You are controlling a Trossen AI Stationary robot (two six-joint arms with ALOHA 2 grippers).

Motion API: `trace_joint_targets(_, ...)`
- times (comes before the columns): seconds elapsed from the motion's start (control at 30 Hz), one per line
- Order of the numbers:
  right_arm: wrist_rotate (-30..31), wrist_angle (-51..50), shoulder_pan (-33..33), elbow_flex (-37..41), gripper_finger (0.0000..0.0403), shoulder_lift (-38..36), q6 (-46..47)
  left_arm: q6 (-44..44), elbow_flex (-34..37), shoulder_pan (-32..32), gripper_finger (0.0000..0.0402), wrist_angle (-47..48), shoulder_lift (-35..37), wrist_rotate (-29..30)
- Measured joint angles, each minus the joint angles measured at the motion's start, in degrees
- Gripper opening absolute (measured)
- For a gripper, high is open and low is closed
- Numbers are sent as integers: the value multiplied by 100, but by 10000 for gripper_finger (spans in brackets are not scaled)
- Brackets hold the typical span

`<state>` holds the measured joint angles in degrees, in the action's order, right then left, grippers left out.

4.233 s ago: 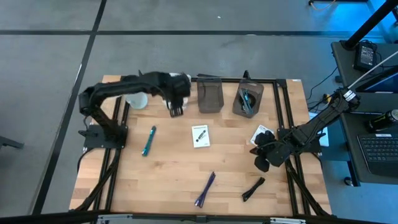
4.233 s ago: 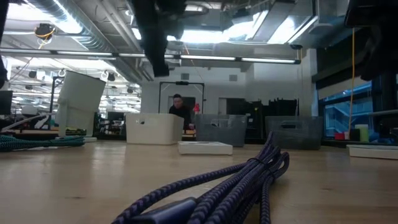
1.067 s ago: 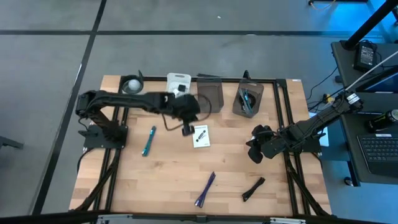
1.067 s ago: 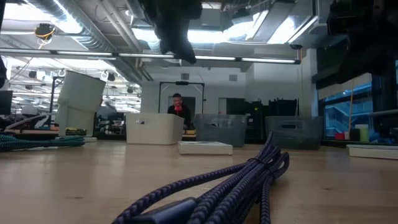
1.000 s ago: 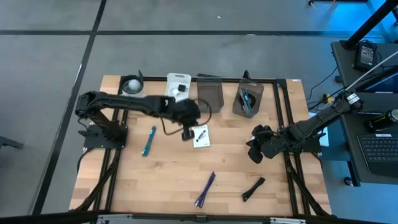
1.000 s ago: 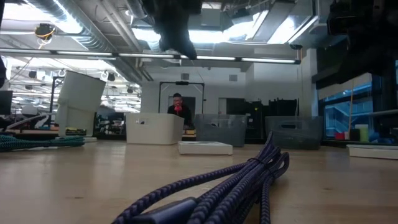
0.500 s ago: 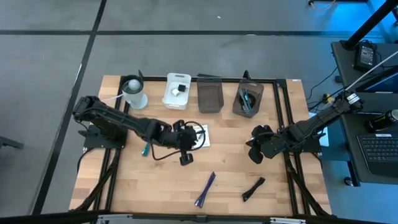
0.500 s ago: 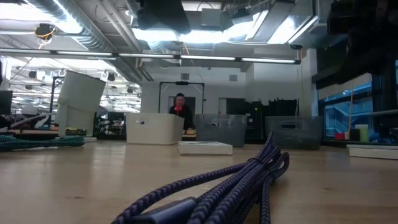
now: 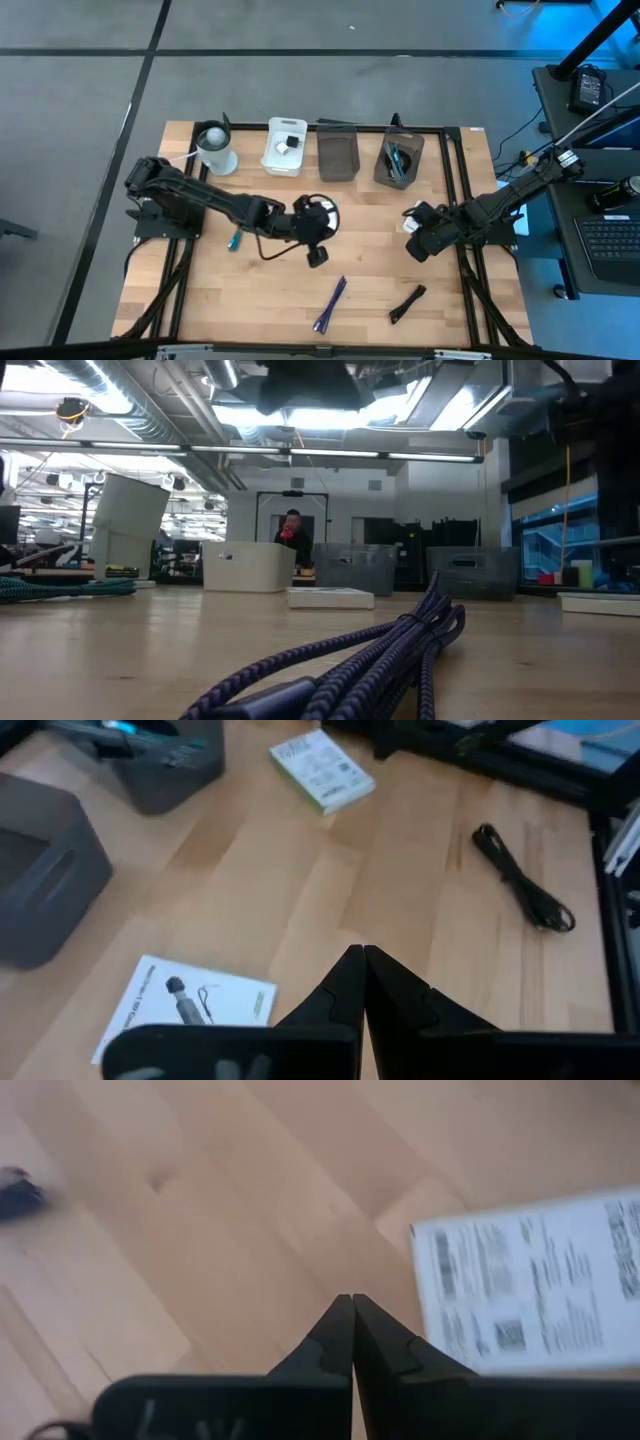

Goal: Pick and place items into bin
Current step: Adjust the right white card reader box on the table

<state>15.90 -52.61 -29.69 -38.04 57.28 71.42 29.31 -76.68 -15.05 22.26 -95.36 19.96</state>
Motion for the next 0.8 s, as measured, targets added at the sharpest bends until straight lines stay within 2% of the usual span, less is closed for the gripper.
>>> trace_joint_targets(0.2,-338,-498,6,0,4,0,6,-55,2,147,3,-145,-156,-333)
trace_joint_targets(0.47,-185,-1447,350,26,2,273,-309,-353,2,256,2,-153,-165,-316)
trace_joint_targets(0.57,-114,-980,592,266,2,461,-772,-353,2,297,3,-153,-165,-314)
trace_joint_targets(0.67,-326,-366,834,626,1,697,-1164,-355,2,333,1,-155,-165,-314)
trace_joint_targets(0.8,-395,-205,1009,909,1,985,-1178,-353,2,335,2,-155,-165,-314)
